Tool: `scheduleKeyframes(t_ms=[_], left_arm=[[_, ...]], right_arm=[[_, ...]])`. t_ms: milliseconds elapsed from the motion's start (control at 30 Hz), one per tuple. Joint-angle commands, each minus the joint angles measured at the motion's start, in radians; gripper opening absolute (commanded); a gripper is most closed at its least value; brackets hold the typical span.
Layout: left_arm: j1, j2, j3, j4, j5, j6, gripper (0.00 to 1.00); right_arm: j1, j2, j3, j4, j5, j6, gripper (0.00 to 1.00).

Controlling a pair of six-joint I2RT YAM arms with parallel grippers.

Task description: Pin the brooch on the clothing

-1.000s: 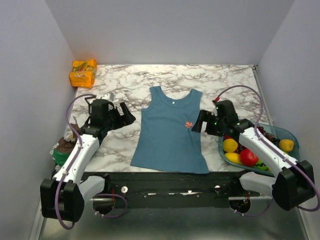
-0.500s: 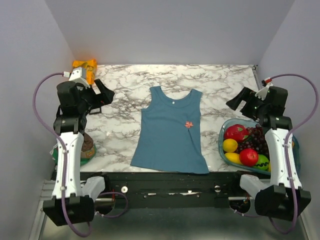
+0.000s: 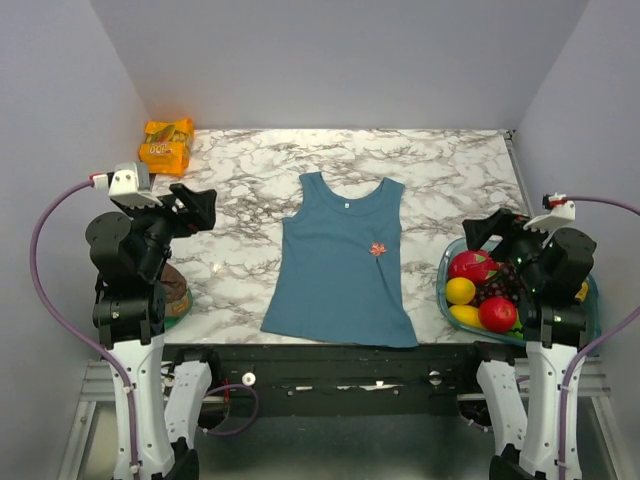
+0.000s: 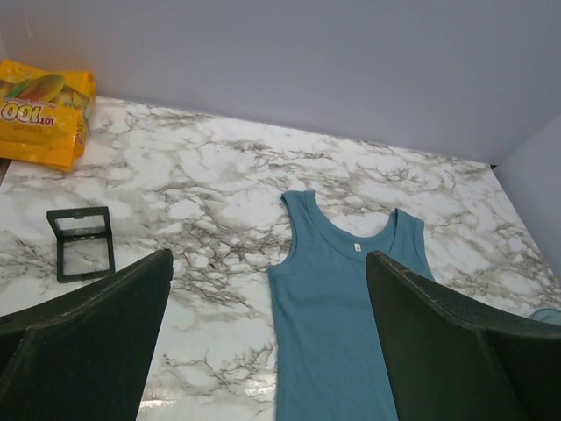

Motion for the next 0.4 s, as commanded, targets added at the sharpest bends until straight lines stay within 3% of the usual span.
scheduleKeyframes(t_ms=[0, 367], left_arm=[[0.001, -0.02, -0.028, 0.017, -0.023, 0.008, 0.99], [0.003, -0.032, -0.05, -0.009, -0.03, -0.011, 0.99]], right_arm=[[-0.004, -0.012, -0.029, 0.058, 0.034, -0.044, 1.0], [-0.004, -0.002, -0.025, 0.047, 0.021, -0.048, 1.0]])
